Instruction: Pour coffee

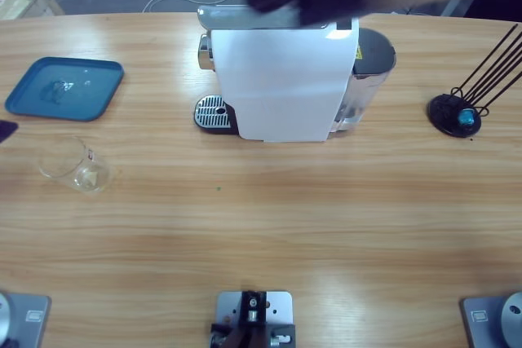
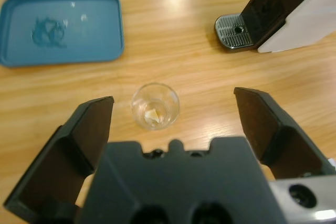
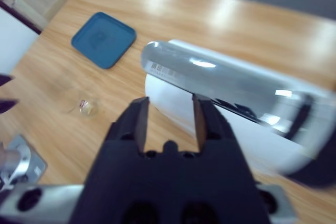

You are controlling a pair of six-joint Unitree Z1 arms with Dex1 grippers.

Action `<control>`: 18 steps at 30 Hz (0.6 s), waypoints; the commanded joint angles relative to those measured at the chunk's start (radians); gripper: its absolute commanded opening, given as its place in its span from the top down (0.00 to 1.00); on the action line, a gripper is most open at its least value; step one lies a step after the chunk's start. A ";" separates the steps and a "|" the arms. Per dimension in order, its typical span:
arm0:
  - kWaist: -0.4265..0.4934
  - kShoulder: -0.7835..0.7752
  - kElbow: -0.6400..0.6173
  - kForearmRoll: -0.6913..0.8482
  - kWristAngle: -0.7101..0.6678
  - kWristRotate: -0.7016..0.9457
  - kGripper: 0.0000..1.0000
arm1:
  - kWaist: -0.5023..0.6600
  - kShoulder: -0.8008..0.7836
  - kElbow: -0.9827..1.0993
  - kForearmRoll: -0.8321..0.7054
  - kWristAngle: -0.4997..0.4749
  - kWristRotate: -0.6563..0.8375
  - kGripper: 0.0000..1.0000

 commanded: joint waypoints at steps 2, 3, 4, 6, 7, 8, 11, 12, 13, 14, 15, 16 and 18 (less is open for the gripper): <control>-0.020 0.079 0.070 0.032 0.042 -0.164 0.01 | 0.075 -0.403 0.177 0.282 -0.069 -0.051 0.00; -0.029 0.101 0.074 0.039 0.056 -0.207 0.01 | 0.077 -0.432 0.211 0.284 -0.074 -0.036 0.00; -0.045 0.135 0.076 0.039 0.081 -0.239 0.01 | 0.078 -0.462 0.241 0.287 -0.077 -0.021 0.00; -0.073 0.218 0.072 0.030 0.105 -0.288 0.01 | 0.078 -0.491 0.263 0.302 -0.077 -0.011 0.00; -0.099 0.244 0.071 0.029 0.113 -0.304 0.01 | 0.078 -0.499 0.266 0.314 -0.079 -0.010 0.00; -0.135 0.262 0.074 0.028 0.134 -0.324 0.01 | 0.078 -0.505 0.269 0.325 -0.083 -0.010 0.00; -0.207 0.283 0.091 0.028 0.178 -0.400 0.01 | 0.078 -0.528 0.302 0.342 -0.086 -0.007 0.00; -0.219 0.284 0.098 0.028 0.191 -0.414 0.01 | 0.078 -0.538 0.320 0.342 -0.085 -0.002 0.00; -0.222 0.287 0.100 0.028 0.203 -0.420 0.01 | 0.078 -0.549 0.337 0.342 -0.084 0.002 0.00; -0.223 0.292 0.105 0.027 0.215 -0.430 0.01 | 0.078 -0.561 0.354 0.342 -0.083 0.009 0.00; -0.223 0.301 0.110 0.027 0.223 -0.443 0.01 | 0.078 -0.575 0.369 0.342 -0.083 0.012 0.00; -0.223 0.313 0.112 0.027 0.230 -0.452 0.01 | 0.078 -0.590 0.382 0.343 -0.083 0.013 0.00; -0.223 0.349 0.119 0.019 0.234 -0.480 0.01 | 0.078 -0.618 0.403 0.349 -0.083 0.014 0.00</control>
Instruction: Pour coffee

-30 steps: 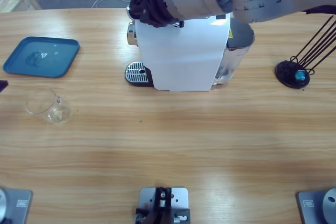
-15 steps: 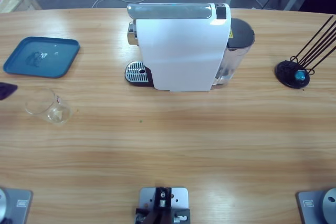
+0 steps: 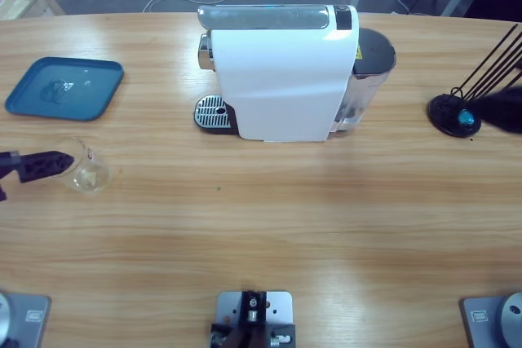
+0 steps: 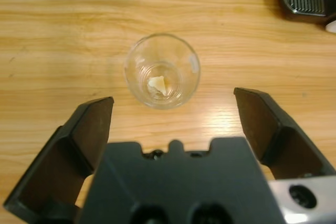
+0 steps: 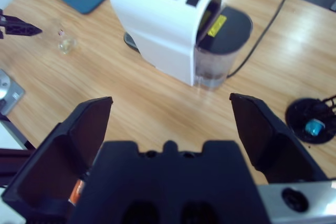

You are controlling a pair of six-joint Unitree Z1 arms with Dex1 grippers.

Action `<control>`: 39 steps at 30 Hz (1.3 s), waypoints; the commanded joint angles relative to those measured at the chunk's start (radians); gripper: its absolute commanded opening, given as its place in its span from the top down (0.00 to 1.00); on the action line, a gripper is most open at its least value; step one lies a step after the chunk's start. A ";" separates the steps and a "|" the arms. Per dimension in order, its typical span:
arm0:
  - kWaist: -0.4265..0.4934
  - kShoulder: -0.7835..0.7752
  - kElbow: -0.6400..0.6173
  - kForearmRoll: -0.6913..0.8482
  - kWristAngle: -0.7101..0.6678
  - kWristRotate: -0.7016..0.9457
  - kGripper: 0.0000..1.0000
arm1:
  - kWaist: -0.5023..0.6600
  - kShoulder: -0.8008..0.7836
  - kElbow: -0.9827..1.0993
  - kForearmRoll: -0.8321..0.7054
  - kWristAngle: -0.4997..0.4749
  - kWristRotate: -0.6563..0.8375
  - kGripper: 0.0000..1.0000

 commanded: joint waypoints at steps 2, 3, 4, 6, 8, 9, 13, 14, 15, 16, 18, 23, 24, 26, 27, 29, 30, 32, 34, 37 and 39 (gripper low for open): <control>-0.021 0.133 0.079 -0.049 0.053 -0.096 0.00 | 0.010 -0.127 0.118 0.033 -0.015 0.023 0.00; -0.021 0.146 0.087 -0.071 0.061 -0.089 0.00 | 0.010 -0.136 0.121 0.039 -0.015 0.023 0.00; -0.021 0.151 0.090 -0.085 0.079 -0.075 0.00 | 0.010 -0.143 0.123 0.045 -0.015 0.023 0.00; -0.021 0.148 0.093 -0.098 0.094 -0.044 0.00 | 0.010 -0.154 0.131 0.054 -0.015 0.023 0.00; -0.021 0.149 0.098 -0.111 0.097 -0.035 0.00 | 0.010 -0.159 0.145 0.054 -0.015 0.024 0.00; -0.021 0.156 0.099 -0.117 0.101 -0.033 0.00 | 0.010 -0.157 0.149 0.053 -0.015 0.025 0.00; -0.021 0.223 0.101 -0.149 0.146 -0.024 0.00 | 0.010 -0.153 0.150 0.053 -0.015 0.025 0.00; -0.021 0.236 0.101 -0.152 0.153 -0.024 0.00 | 0.010 -0.152 0.150 0.053 -0.015 0.025 0.00; -0.021 0.248 0.101 -0.158 0.154 -0.024 0.01 | 0.010 -0.153 0.151 0.053 -0.015 0.025 0.00; -0.021 0.263 0.102 -0.166 0.155 -0.024 0.01 | 0.010 -0.155 0.152 0.054 -0.015 0.025 0.00; -0.021 0.291 0.103 -0.178 0.166 -0.026 0.01 | 0.010 -0.157 0.157 0.054 -0.014 0.025 0.00; -0.021 0.324 0.104 -0.211 0.212 -0.026 0.05 | 0.010 -0.159 0.161 0.057 -0.015 0.025 0.00; -0.021 0.326 0.105 -0.218 0.216 -0.026 0.05 | 0.010 -0.156 0.159 0.057 -0.015 0.025 0.00; -0.021 0.329 0.118 -0.253 0.217 -0.028 0.05 | 0.010 -0.154 0.158 0.057 -0.014 0.025 0.00; -0.021 0.334 0.130 -0.274 0.217 -0.029 0.05 | 0.010 -0.153 0.159 0.057 -0.014 0.025 0.00; -0.021 0.348 0.145 -0.302 0.215 -0.036 0.08 | 0.010 -0.153 0.162 0.057 -0.013 0.025 0.00; -0.021 0.354 0.153 -0.314 0.215 -0.042 0.15 | 0.010 -0.155 0.163 0.059 -0.012 0.025 0.00; -0.021 0.364 0.167 -0.339 0.215 -0.051 0.21 | 0.010 -0.158 0.163 0.064 -0.012 0.025 0.00; -0.021 0.359 0.178 -0.354 0.216 -0.055 0.23 | 0.010 -0.160 0.161 0.068 -0.014 0.025 0.00; -0.021 0.351 0.183 -0.358 0.226 -0.055 0.30 | 0.010 -0.160 0.167 0.069 -0.014 0.025 0.00; -0.024 0.352 0.190 -0.370 0.226 -0.054 0.41 | 0.010 -0.160 0.171 0.069 -0.014 0.025 0.00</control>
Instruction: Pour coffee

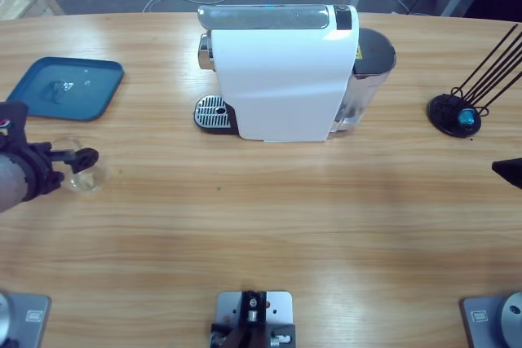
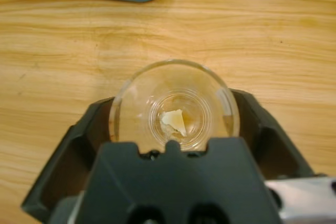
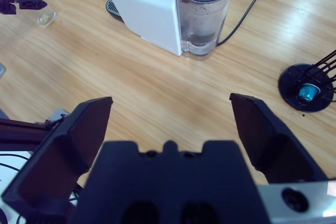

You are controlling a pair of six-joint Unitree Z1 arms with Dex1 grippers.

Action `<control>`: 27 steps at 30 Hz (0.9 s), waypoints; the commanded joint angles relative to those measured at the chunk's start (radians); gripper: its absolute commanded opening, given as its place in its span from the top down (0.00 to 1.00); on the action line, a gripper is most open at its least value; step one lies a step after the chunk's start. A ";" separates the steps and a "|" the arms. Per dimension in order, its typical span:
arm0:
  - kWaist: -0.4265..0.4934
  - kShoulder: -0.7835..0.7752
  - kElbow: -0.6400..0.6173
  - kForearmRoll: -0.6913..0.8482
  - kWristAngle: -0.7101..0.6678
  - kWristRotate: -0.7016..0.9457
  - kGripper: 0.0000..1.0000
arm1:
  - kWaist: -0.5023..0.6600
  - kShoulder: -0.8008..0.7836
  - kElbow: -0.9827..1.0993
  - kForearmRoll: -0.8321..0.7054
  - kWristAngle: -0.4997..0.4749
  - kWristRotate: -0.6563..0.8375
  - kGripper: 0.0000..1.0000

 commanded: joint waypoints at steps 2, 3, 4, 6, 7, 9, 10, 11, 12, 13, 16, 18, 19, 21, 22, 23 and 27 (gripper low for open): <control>-0.022 0.024 0.045 -0.043 0.021 -0.010 0.69 | 0.010 -0.027 0.046 0.018 -0.015 0.011 0.00; -0.028 0.025 0.047 -0.050 0.015 -0.004 0.71 | 0.010 -0.028 0.045 0.018 -0.015 0.011 0.00; -0.029 0.025 0.046 -0.052 0.008 0.000 0.51 | 0.010 -0.030 0.043 0.019 -0.017 0.011 0.00; -0.030 0.011 0.036 -0.057 -0.037 0.021 0.44 | 0.010 -0.031 0.030 0.027 -0.021 0.011 0.00; -0.030 -0.008 0.032 -0.068 -0.047 0.054 0.47 | 0.010 -0.030 0.016 0.035 -0.024 0.010 0.00; -0.030 -0.054 0.013 -0.072 -0.075 0.152 0.84 | 0.010 -0.031 -0.034 0.061 -0.025 -0.010 0.00; -0.030 -0.079 0.005 -0.080 -0.099 0.199 1.00 | 0.010 -0.038 -0.054 0.065 -0.024 -0.025 0.00; -0.030 -0.117 -0.007 -0.099 -0.134 0.311 1.00 | 0.010 -0.045 -0.072 0.068 -0.023 -0.036 0.00; -0.030 -0.158 -0.009 -0.129 -0.164 0.434 1.00 | 0.010 -0.053 -0.085 0.073 -0.024 -0.042 0.00; -0.022 -0.196 -0.009 -0.169 -0.204 0.565 1.00 | 0.010 -0.060 -0.094 0.080 -0.025 -0.050 0.00; 0.115 -0.268 -0.038 -0.222 -0.483 1.114 1.00 | 0.010 -0.079 -0.097 0.096 -0.032 -0.058 0.00; 0.279 -0.275 -0.068 -0.218 -0.705 1.343 1.00 | 0.010 -0.089 -0.085 0.104 -0.032 -0.058 0.00; 0.357 -0.262 -0.081 -0.219 -0.814 1.403 1.00 | 0.010 -0.092 -0.079 0.107 -0.032 -0.057 0.00; 0.482 -0.188 -0.120 -0.219 -1.012 1.507 1.00 | 0.010 -0.096 -0.073 0.115 -0.031 -0.054 0.00; 0.513 -0.146 -0.141 -0.219 -1.076 1.548 1.00 | 0.010 -0.099 -0.076 0.124 -0.032 -0.053 0.00; 0.536 -0.099 -0.167 -0.219 -1.136 1.582 1.00 | 0.010 -0.102 -0.081 0.134 -0.032 -0.053 0.00; 0.567 0.099 -0.287 -0.215 -1.215 1.661 1.00 | 0.010 -0.122 -0.104 0.195 -0.058 -0.053 0.00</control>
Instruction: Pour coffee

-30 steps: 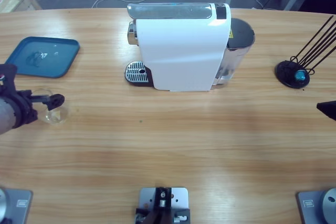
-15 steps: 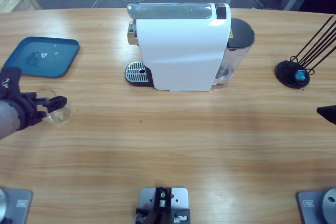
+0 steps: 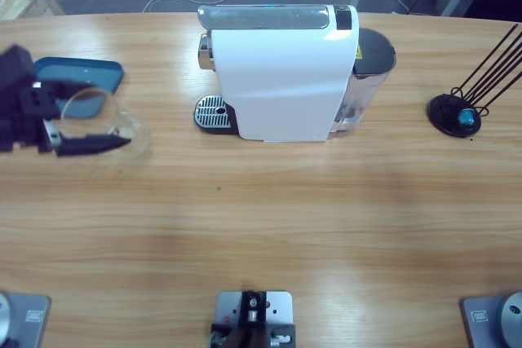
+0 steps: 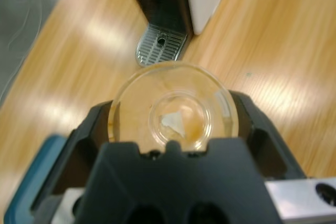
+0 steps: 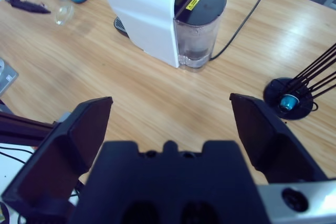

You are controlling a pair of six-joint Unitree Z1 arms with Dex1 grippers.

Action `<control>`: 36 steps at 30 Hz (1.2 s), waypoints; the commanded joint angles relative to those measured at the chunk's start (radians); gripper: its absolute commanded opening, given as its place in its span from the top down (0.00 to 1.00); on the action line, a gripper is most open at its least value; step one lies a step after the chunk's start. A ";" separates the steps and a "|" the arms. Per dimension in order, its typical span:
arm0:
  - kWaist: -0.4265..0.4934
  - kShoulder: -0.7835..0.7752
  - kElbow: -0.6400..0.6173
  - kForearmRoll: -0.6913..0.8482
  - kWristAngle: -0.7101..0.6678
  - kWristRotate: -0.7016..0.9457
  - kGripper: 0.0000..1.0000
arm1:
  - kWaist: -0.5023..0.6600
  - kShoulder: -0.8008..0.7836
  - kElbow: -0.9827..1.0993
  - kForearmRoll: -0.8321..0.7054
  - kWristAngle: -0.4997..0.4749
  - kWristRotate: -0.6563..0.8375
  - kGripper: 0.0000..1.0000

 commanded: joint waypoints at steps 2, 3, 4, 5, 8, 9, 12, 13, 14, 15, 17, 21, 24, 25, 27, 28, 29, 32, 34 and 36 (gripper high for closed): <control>0.100 0.382 -0.217 -0.011 -0.219 0.179 1.00 | 0.010 -0.057 -0.012 0.114 -0.053 -0.007 0.00; 0.100 0.425 -0.247 -0.011 -0.219 0.189 1.00 | 0.010 -0.062 -0.017 0.125 -0.061 -0.007 0.00; 0.100 0.452 -0.265 -0.012 -0.220 0.194 1.00 | 0.010 -0.065 -0.022 0.133 -0.070 -0.007 0.00; 0.100 0.473 -0.280 -0.013 -0.220 0.201 1.00 | 0.010 -0.065 -0.026 0.139 -0.078 -0.007 0.00; 0.109 0.526 -0.317 -0.013 -0.242 0.204 1.00 | 0.010 -0.054 -0.029 0.140 -0.091 -0.007 0.00; 0.110 0.543 -0.326 -0.014 -0.249 0.205 1.00 | 0.010 -0.047 -0.029 0.140 -0.095 -0.007 0.00; 0.097 0.582 -0.350 -0.014 -0.266 0.207 1.00 | 0.010 -0.036 -0.029 0.138 -0.108 -0.007 0.00; 0.090 0.591 -0.355 -0.014 -0.266 0.206 1.00 | 0.010 -0.036 -0.029 0.138 -0.115 -0.007 0.00; 0.083 0.601 -0.361 -0.014 -0.266 0.205 1.00 | 0.010 -0.037 -0.029 0.138 -0.122 -0.007 0.00; 0.074 0.612 -0.368 -0.014 -0.266 0.205 1.00 | 0.010 -0.037 -0.029 0.138 -0.125 -0.007 0.00; 0.070 0.630 -0.373 -0.018 -0.268 0.203 1.00 | 0.010 -0.037 -0.029 0.140 -0.125 -0.007 0.00; 0.063 0.652 -0.386 -0.022 -0.272 0.199 1.00 | 0.010 -0.042 -0.029 0.140 -0.125 -0.007 0.00; 0.049 0.666 -0.396 -0.022 -0.273 0.199 1.00 | 0.010 -0.041 -0.029 0.138 -0.133 -0.007 0.00; 0.046 0.674 -0.399 -0.023 -0.273 0.199 1.00 | 0.010 -0.040 -0.029 0.138 -0.135 -0.007 0.00; 0.043 0.687 -0.408 -0.023 -0.273 0.197 1.00 | 0.010 -0.039 -0.029 0.138 -0.137 -0.007 0.00; 0.041 0.693 -0.415 -0.023 -0.273 0.195 1.00 | 0.010 -0.039 -0.028 0.138 -0.137 -0.007 0.00; 0.037 0.697 -0.422 -0.023 -0.273 0.194 1.00 | 0.010 -0.039 -0.027 0.138 -0.137 -0.007 0.00; 0.024 0.717 -0.440 -0.023 -0.273 0.189 1.00 | 0.010 -0.040 -0.026 0.138 -0.139 -0.007 0.00; 0.021 0.725 -0.447 -0.023 -0.273 0.184 1.00 | 0.010 -0.043 -0.025 0.141 -0.139 -0.007 0.00; 0.019 0.727 -0.450 -0.023 -0.274 0.184 1.00 | 0.010 -0.043 -0.022 0.140 -0.139 -0.005 0.00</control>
